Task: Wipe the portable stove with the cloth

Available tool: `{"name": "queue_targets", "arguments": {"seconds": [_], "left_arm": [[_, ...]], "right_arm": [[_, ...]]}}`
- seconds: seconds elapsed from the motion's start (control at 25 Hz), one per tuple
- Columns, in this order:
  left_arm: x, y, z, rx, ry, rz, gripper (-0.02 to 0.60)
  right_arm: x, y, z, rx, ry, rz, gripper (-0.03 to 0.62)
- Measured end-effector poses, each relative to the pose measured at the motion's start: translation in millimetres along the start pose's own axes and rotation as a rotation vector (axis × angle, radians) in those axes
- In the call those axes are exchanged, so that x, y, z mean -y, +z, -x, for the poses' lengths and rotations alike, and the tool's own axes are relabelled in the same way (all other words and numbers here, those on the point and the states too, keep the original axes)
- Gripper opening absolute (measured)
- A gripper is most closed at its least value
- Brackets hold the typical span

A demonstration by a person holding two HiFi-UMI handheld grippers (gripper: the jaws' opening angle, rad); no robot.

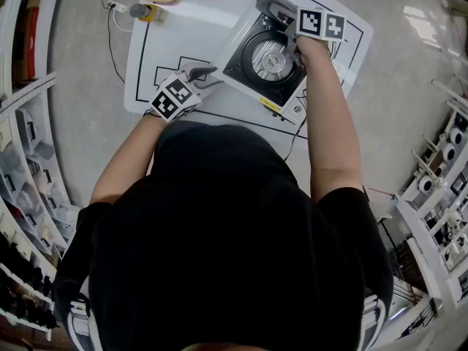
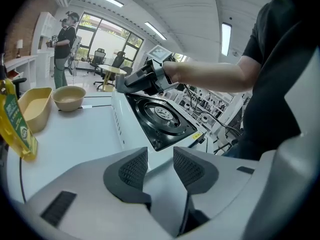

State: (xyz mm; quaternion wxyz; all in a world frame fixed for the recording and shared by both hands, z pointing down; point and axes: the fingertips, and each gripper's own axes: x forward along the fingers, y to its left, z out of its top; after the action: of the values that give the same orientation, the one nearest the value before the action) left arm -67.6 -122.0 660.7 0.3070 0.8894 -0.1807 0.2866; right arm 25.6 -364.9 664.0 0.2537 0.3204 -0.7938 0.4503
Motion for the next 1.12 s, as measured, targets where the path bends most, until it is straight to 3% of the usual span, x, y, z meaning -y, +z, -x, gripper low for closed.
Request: {"name": "queue_targets", "arguments": {"seconds": [1.12], "left_arm": [[11,6,-9,-0.024,0.049,-0.033,0.140]], "right_arm": [[107,-85,142,0.074,-0.155,-0.179,0.118]]}}
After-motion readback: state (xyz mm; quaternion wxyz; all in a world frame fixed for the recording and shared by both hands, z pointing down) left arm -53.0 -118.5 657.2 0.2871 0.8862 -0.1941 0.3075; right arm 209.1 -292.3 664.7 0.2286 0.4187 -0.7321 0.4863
